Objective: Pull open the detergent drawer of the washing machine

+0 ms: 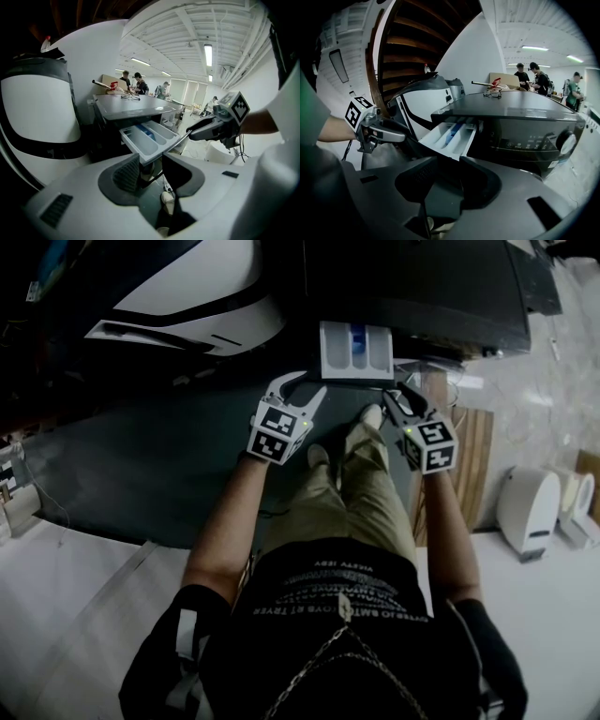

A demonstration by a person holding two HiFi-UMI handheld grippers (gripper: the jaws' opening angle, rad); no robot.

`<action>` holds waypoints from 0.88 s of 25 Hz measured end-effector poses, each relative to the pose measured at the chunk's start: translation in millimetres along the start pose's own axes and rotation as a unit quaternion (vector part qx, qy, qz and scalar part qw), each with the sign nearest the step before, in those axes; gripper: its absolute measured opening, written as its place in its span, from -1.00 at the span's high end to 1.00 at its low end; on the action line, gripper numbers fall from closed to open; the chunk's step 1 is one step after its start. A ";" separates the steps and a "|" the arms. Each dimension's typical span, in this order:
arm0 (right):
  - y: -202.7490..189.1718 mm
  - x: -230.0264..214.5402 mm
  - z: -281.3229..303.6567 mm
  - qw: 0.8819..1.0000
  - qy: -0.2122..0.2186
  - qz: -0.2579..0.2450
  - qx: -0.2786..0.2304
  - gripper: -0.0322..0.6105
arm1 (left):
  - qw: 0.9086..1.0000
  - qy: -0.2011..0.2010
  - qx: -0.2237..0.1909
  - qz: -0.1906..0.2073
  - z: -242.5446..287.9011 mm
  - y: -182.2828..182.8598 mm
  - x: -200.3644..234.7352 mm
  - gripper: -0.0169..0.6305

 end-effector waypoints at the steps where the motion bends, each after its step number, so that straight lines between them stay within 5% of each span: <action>1: -1.6 1.1 -0.8 1.000 -0.001 0.000 0.000 0.50 | 1.000 -0.001 0.001 0.001 -1.0 -1.4 -1.2 0.49; 22: -13.7 9.6 -10.2 1.000 -0.023 0.001 0.002 0.50 | 1.000 0.004 0.006 0.004 -7.0 -11.0 -13.3 0.49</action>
Point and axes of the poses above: the fingertips, and each gripper's own axes: z forward along the fingers, x to its left, y out of its top, the point moved 5 cm from there along -z, backward along the fingers, and after that the axes turned 4 degrees about z, right-handed, at the moved point
